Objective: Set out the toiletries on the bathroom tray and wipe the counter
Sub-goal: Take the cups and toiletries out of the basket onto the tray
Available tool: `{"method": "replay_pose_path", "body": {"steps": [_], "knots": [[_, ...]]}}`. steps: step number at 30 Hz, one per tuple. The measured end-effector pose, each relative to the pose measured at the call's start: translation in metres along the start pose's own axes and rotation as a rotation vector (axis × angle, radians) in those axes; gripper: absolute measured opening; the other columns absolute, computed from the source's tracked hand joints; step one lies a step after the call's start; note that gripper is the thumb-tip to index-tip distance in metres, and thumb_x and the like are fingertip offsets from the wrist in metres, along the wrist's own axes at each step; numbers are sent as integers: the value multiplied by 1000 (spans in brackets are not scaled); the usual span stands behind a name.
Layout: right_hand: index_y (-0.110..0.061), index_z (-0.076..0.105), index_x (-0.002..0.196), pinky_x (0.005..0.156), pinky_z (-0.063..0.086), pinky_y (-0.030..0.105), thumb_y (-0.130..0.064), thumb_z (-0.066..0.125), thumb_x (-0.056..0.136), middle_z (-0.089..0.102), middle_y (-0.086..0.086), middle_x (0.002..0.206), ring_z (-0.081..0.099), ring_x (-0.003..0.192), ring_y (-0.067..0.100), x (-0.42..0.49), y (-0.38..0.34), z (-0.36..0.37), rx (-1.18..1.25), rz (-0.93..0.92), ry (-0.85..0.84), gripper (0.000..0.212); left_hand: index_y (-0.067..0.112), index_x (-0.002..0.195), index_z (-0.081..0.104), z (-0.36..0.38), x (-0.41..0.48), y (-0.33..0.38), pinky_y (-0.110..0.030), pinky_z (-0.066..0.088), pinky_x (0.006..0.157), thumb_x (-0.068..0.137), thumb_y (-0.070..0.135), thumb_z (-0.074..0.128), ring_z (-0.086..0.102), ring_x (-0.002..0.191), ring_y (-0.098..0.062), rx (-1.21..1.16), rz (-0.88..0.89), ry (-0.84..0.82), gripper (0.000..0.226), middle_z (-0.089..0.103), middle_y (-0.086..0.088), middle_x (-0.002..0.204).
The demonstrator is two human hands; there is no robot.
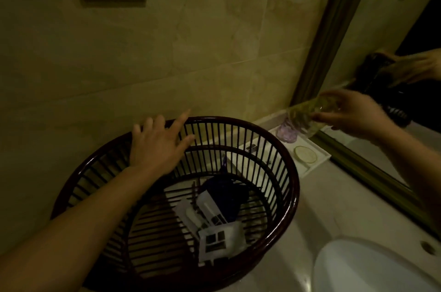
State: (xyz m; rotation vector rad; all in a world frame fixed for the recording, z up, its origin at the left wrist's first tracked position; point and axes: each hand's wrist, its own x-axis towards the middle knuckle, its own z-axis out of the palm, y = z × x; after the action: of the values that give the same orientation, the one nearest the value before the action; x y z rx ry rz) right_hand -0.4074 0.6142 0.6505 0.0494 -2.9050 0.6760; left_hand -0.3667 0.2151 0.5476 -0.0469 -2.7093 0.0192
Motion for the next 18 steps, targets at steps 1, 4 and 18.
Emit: {"method": "replay_pose_path", "body": {"steps": [1,4,18], "knots": [[-26,52,129,70,55,39,-54,74,71,65,5,111,62,86,19,12,13,11,-75,32,-24,68,45,150,6,0,0,0,-46,31,84,92,71,10,43,98,-30,7,0,3,64,49,-13,108],[-20,60,122,71,45,32,-49,80,71,65,7,108,58,89,22,41,50,47,-213,104,-130,62,45,151,7,1,0,0,-44,31,82,92,70,12,43,96,-30,21,-5,8,64,49,-13,106],[-15,44,141,71,42,30,-30,76,80,61,11,117,59,93,25,103,142,139,-332,125,-228,71,39,152,20,3,1,4,-43,29,73,93,68,18,42,82,-30,75,-8,33,66,46,-13,91]]}}
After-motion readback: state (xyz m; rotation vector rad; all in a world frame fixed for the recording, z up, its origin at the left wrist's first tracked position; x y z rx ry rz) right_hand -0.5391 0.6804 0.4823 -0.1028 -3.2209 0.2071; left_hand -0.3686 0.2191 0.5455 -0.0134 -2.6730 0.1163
